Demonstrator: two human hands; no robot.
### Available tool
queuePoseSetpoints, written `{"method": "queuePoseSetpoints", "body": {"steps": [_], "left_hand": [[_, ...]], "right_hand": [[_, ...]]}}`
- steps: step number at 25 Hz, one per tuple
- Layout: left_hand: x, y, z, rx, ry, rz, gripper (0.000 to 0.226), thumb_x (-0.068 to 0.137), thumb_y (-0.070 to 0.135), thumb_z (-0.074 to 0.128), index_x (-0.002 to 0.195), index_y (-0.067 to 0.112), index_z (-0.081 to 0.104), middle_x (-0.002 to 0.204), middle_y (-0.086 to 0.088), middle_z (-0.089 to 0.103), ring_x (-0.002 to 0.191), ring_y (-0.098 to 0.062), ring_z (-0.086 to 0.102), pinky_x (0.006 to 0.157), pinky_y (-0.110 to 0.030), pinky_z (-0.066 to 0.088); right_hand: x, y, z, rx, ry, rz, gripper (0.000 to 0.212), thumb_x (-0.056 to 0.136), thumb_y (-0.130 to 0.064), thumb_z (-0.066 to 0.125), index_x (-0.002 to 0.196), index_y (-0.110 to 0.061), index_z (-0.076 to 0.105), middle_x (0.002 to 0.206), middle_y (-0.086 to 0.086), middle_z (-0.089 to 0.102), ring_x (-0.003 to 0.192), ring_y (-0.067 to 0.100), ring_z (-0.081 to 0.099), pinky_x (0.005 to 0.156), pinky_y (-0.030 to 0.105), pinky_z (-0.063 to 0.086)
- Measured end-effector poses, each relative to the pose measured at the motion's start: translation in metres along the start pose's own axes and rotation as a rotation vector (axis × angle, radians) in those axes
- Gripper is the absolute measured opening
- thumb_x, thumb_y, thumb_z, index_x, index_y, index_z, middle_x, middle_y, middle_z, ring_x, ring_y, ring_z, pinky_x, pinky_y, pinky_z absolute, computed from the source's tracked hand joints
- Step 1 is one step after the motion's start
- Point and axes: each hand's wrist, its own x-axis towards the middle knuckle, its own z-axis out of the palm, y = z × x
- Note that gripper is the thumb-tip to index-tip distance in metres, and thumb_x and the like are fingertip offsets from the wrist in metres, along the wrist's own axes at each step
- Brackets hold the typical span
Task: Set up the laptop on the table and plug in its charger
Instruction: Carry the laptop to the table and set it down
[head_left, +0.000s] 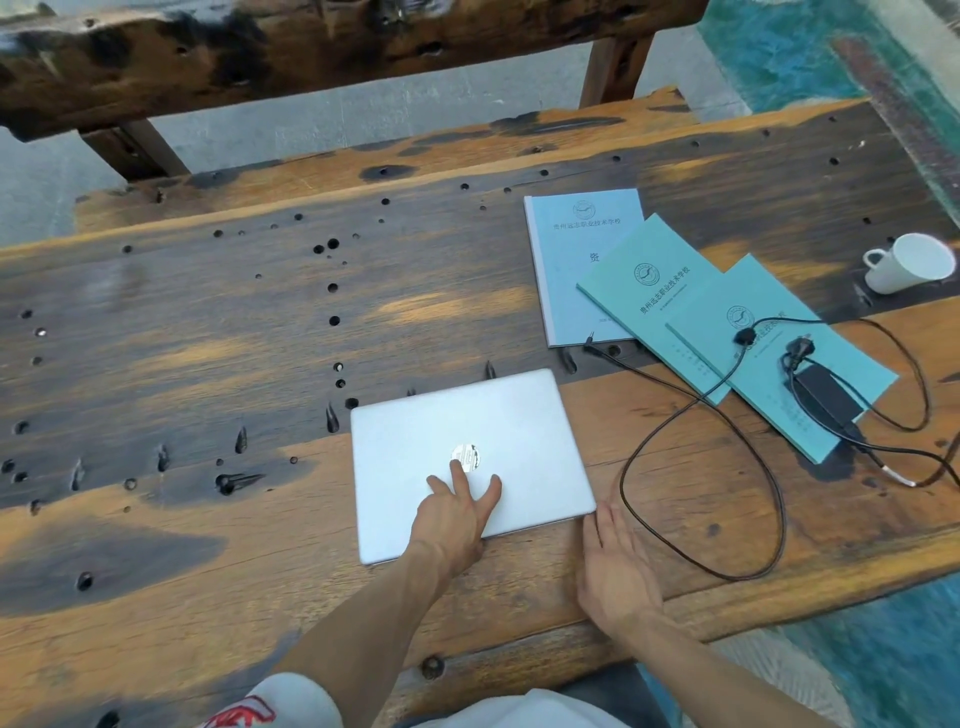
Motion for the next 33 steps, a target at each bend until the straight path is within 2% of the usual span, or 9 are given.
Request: {"method": "queuePoseSetpoints", "body": {"steps": [2,7,16,21,24,27,29,31,33], "left_hand": [[-0.001,-0.001,-0.002,0.004,0.002,-0.003,0.086,0.090,0.045,0.059,0.153,0.028,0.002,0.156,-0.034,0.006,0.129,-0.054,0.036,0.063,-0.037,0.047],[-0.007,-0.001,-0.007,0.010,-0.012,0.009,0.083,0.091,0.041,0.058,0.153,0.027,0.005,0.155,-0.034,0.011,0.124,-0.052,0.043,0.065,-0.038,0.048],[-0.021,-0.010,-0.045,0.081,-0.016,0.071,0.071,0.092,0.032,0.055,0.150,0.019,0.018,0.130,-0.024,0.049,0.084,-0.035,0.065,0.059,-0.035,0.039],[-0.028,-0.029,-0.079,0.022,0.034,0.113,0.039,0.081,0.029,0.061,0.117,0.019,0.051,0.096,-0.009,0.066,0.085,-0.034,0.065,0.060,-0.033,0.038],[-0.029,-0.049,-0.112,-0.072,0.045,0.115,0.020,0.073,0.030,0.065,0.092,0.028,0.060,0.080,0.003,0.061,0.074,-0.027,0.057,0.058,-0.027,0.034],[-0.027,-0.071,-0.143,-0.112,0.124,0.089,0.021,0.073,0.030,0.068,0.094,0.031,0.071,0.066,0.015,0.052,0.067,-0.018,0.052,0.054,-0.022,0.034],[-0.022,-0.086,-0.162,-0.110,0.212,0.067,0.017,0.076,0.027,0.064,0.090,0.029,0.073,0.064,0.016,0.053,0.066,-0.018,0.054,0.054,-0.022,0.038],[-0.016,-0.101,-0.178,-0.104,0.312,0.015,0.010,0.079,0.022,0.058,0.071,0.023,0.064,0.061,0.010,0.054,0.067,-0.023,0.057,0.056,-0.027,0.045],[-0.009,-0.113,-0.190,-0.137,0.385,-0.038,0.016,0.085,0.019,0.056,0.074,0.023,0.066,0.067,0.005,0.062,0.070,-0.025,0.062,0.061,-0.032,0.055]], "right_hand": [[0.004,0.009,-0.004,-0.119,-0.089,-0.101,0.074,0.096,-0.031,0.035,0.155,-0.015,-0.008,0.163,0.010,-0.008,0.150,0.026,-0.011,0.120,0.039,-0.001],[0.014,0.010,-0.015,-0.241,-0.165,-0.240,0.073,0.095,-0.029,0.039,0.155,-0.019,-0.001,0.163,0.004,0.004,0.150,0.023,0.000,0.121,0.038,0.000],[0.031,0.004,-0.052,-0.461,-0.280,-0.372,0.071,0.094,-0.013,0.040,0.155,-0.012,0.004,0.161,0.014,0.016,0.148,0.030,0.016,0.115,0.043,0.025],[0.044,-0.001,-0.064,-0.573,-0.360,-0.433,0.064,0.097,-0.012,0.036,0.155,-0.015,0.008,0.162,0.016,0.006,0.145,0.032,0.022,0.112,0.044,0.029],[0.045,-0.002,-0.064,-0.561,-0.384,-0.425,0.065,0.096,-0.012,0.037,0.155,-0.015,0.008,0.162,0.016,0.001,0.145,0.033,0.022,0.111,0.044,0.029],[0.045,-0.003,-0.064,-0.566,-0.373,-0.424,0.064,0.096,-0.014,0.038,0.155,-0.014,0.011,0.161,0.018,0.004,0.142,0.034,0.026,0.108,0.044,0.033],[0.046,-0.003,-0.064,-0.582,-0.374,-0.425,0.063,0.097,-0.015,0.037,0.155,-0.015,0.010,0.162,0.018,0.005,0.141,0.035,0.028,0.108,0.045,0.033],[0.046,-0.004,-0.063,-0.593,-0.379,-0.425,0.063,0.098,-0.016,0.036,0.155,-0.015,0.008,0.162,0.017,0.003,0.144,0.035,0.025,0.110,0.045,0.031],[0.044,-0.005,-0.061,-0.594,-0.380,-0.415,0.063,0.098,-0.016,0.036,0.155,-0.014,0.007,0.162,0.018,0.002,0.144,0.036,0.023,0.111,0.046,0.030]]}}
